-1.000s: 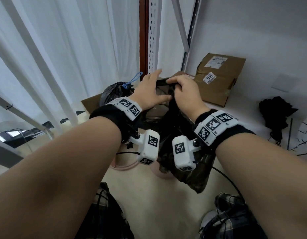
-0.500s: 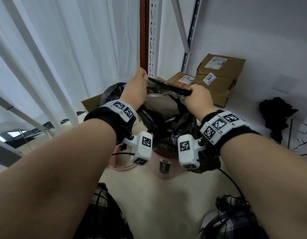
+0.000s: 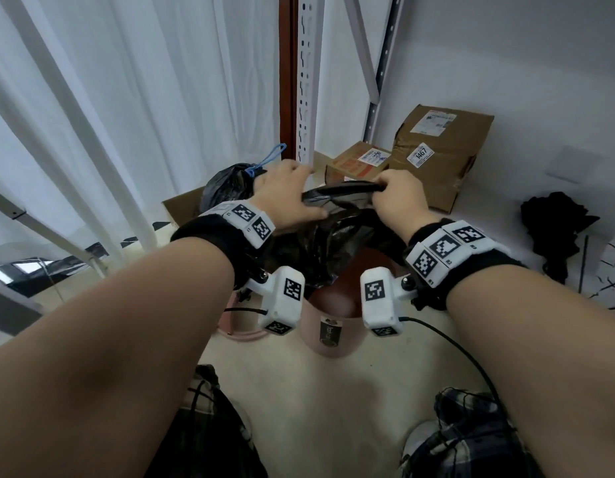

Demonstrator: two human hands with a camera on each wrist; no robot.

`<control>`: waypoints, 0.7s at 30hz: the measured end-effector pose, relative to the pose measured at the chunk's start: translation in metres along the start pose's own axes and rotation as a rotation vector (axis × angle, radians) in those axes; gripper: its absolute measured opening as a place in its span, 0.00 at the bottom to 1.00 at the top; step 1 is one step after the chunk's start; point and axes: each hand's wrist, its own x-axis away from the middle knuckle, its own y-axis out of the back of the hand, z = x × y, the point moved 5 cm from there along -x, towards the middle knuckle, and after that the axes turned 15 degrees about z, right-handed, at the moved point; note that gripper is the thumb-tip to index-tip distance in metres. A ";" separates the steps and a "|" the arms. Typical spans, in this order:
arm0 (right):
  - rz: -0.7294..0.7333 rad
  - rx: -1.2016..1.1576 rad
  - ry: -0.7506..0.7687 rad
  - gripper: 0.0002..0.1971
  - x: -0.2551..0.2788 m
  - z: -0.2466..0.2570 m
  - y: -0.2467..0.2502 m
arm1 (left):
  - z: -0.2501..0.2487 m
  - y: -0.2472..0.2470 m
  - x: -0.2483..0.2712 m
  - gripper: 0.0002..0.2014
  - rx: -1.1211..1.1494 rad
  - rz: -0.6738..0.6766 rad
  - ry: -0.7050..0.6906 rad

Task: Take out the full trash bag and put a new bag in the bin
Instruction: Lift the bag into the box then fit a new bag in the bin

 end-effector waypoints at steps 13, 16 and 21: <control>-0.016 0.173 -0.168 0.14 0.008 -0.014 0.005 | 0.018 0.026 0.018 0.12 0.388 -0.333 0.125; 0.036 0.191 -0.197 0.10 0.008 -0.033 0.005 | 0.025 0.031 0.021 0.11 0.508 -0.417 0.175; 0.132 -0.121 0.058 0.33 0.004 -0.005 -0.004 | 0.006 0.030 0.010 0.14 0.568 -0.329 0.013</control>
